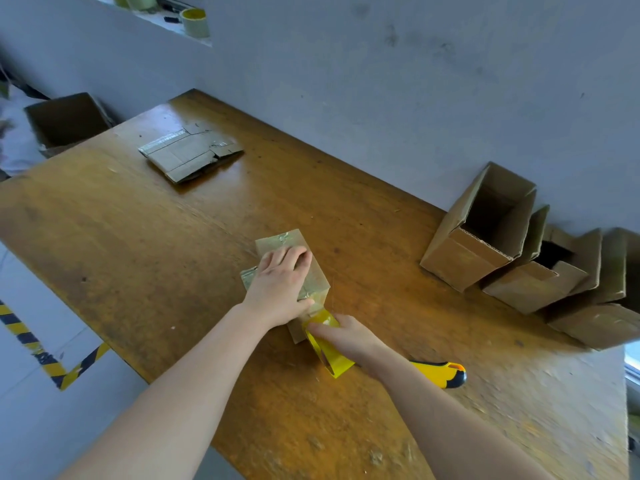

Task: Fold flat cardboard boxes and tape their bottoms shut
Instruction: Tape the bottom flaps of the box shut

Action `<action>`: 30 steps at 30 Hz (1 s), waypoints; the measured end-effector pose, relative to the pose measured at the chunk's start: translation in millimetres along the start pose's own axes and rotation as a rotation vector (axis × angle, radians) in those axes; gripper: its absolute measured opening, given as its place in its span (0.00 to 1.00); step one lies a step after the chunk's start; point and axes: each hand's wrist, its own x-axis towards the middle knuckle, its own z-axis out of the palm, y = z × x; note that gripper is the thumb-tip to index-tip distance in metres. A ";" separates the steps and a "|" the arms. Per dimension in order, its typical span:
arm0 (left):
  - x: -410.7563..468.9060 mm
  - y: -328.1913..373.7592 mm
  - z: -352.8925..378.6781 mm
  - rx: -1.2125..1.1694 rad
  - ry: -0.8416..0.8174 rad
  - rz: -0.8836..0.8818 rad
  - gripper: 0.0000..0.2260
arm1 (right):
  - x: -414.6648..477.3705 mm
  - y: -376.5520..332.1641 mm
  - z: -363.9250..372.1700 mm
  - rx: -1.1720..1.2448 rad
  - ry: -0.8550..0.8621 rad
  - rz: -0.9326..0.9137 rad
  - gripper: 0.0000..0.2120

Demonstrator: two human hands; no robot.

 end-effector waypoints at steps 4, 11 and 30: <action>1.2 -2.6 0.3 0.001 0.002 0.007 0.38 | -9.7 8.9 7.6 0.052 -0.042 -0.142 0.13; -29.4 12.5 7.8 -0.107 0.256 -0.104 0.27 | -19.3 10.8 13.5 0.152 0.020 -0.224 0.12; -61.3 55.4 8.0 -1.509 -0.014 -1.029 0.03 | -24.1 18.4 3.6 0.025 0.209 -0.211 0.09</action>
